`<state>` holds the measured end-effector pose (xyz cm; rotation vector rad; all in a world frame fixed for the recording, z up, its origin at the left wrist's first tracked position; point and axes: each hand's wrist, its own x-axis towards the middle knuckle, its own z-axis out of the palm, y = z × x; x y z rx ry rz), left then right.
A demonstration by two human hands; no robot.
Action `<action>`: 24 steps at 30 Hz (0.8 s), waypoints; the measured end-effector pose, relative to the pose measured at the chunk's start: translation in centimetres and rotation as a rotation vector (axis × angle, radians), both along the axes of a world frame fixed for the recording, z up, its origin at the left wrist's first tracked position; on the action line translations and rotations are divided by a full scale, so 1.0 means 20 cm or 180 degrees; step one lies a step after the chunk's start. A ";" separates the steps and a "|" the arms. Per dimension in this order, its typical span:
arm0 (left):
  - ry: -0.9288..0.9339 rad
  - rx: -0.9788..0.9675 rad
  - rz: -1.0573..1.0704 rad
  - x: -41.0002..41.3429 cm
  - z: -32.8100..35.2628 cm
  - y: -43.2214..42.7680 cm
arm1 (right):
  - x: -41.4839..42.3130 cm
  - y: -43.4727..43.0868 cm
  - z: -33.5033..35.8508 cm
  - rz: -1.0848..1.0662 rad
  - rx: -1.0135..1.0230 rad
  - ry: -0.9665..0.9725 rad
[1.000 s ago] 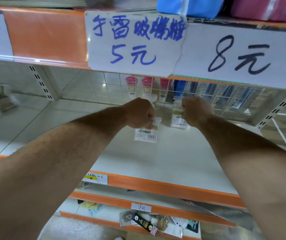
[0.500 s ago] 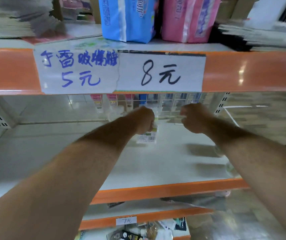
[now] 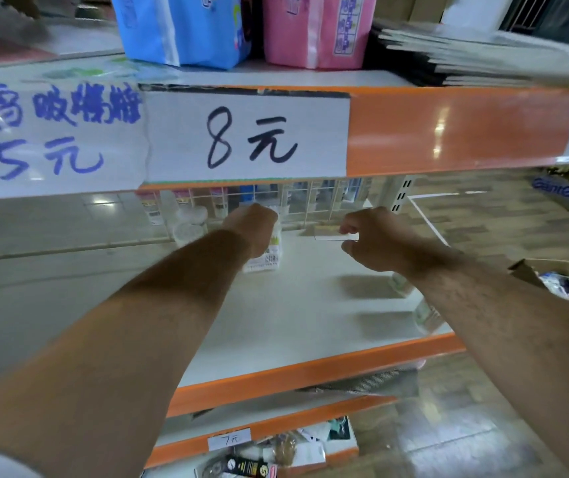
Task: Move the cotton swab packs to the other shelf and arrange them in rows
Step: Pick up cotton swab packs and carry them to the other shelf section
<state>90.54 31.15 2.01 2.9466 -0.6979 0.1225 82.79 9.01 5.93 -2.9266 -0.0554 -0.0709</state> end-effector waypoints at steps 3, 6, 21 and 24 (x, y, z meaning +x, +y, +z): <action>-0.0054 -0.0012 -0.0054 0.01 -0.01 0.00 | 0.00 0.01 0.00 0.0017 -0.0019 -0.0001; -0.0111 0.0093 -0.0093 0.01 0.00 -0.01 | 0.01 0.03 0.00 0.0028 -0.0035 0.0015; -0.0296 0.0350 -0.0281 0.00 -0.02 -0.02 | 0.00 0.05 0.02 -0.0001 -0.0099 0.0069; -0.0167 0.0264 -0.0195 0.00 -0.02 -0.02 | -0.01 0.07 0.02 -0.0005 -0.0066 0.0135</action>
